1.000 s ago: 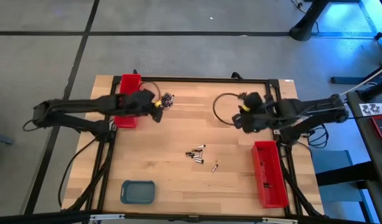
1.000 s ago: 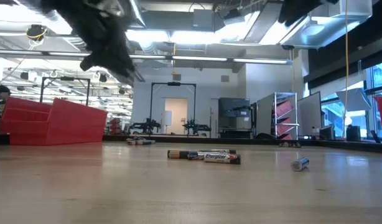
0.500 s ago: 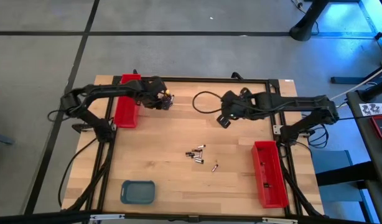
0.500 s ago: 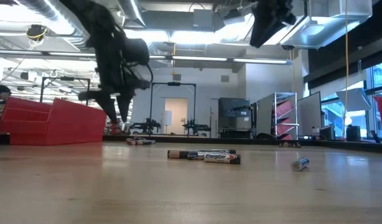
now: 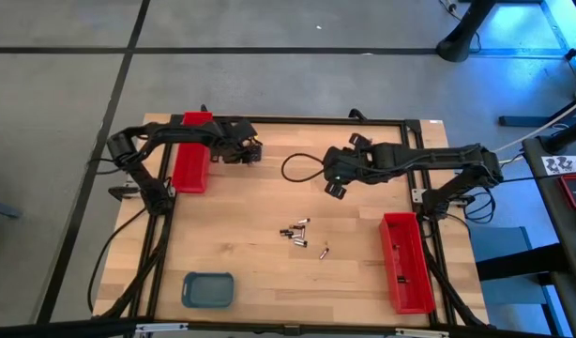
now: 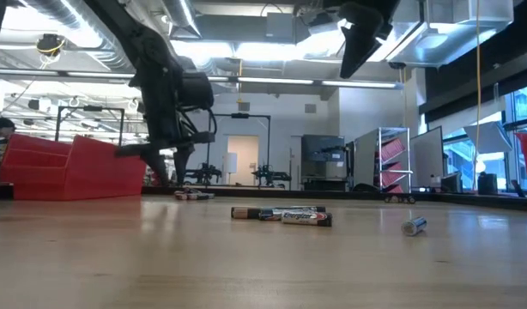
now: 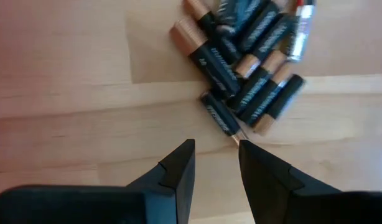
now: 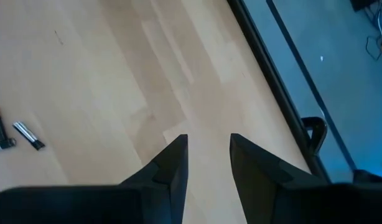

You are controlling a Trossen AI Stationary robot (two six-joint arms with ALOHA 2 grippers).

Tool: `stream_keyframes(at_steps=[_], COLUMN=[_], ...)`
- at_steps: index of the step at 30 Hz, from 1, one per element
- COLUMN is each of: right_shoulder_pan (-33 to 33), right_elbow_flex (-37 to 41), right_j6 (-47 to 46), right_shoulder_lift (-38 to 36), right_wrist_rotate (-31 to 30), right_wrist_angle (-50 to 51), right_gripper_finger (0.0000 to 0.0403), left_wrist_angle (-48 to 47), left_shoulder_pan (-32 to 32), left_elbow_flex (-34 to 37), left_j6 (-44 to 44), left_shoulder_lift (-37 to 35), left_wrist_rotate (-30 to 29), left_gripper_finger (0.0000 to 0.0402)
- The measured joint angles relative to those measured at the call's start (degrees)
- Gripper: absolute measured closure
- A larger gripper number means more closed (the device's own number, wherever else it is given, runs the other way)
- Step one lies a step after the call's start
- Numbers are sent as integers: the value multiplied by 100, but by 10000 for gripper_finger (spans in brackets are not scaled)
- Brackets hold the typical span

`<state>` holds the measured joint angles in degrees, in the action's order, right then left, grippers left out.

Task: Sort batteries
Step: Put the small black battery into the bottom red bin

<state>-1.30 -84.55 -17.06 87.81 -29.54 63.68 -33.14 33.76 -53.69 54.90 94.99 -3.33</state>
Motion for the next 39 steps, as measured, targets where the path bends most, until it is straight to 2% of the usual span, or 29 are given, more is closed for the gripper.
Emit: stream_keyframes(at_steps=[9,14,17,22,25,28,39], right_shoulder_pan=[-2,-2,-2,-2,-2,15,28], right_elbow_flex=[0,0,0,0,0,0,0], right_j6=[405,617,689,693,696,708,708], right_shoulder_lift=[0,0,0,0,0,0,0], right_wrist_rotate=[-42,-42,-42,-42,-42,-87,-88], right_wrist_angle=[-73,-66,-64,-51,-48,-49,-59], right_gripper_finger=[285,285,285,285,285,285,285], left_wrist_angle=[95,143,219,224,233,231,-29], left_shoulder_pan=[29,117,161,280,332,344,280], left_elbow_flex=[1,1,2,2,2,1,-20], left_j6=[324,407,500,747,811,812,840], left_shoulder_lift=[172,173,172,174,182,304,467], left_wrist_rotate=[44,256,355,428,405,352,160], left_gripper_finger=[288,285,256,180,159,163,236])
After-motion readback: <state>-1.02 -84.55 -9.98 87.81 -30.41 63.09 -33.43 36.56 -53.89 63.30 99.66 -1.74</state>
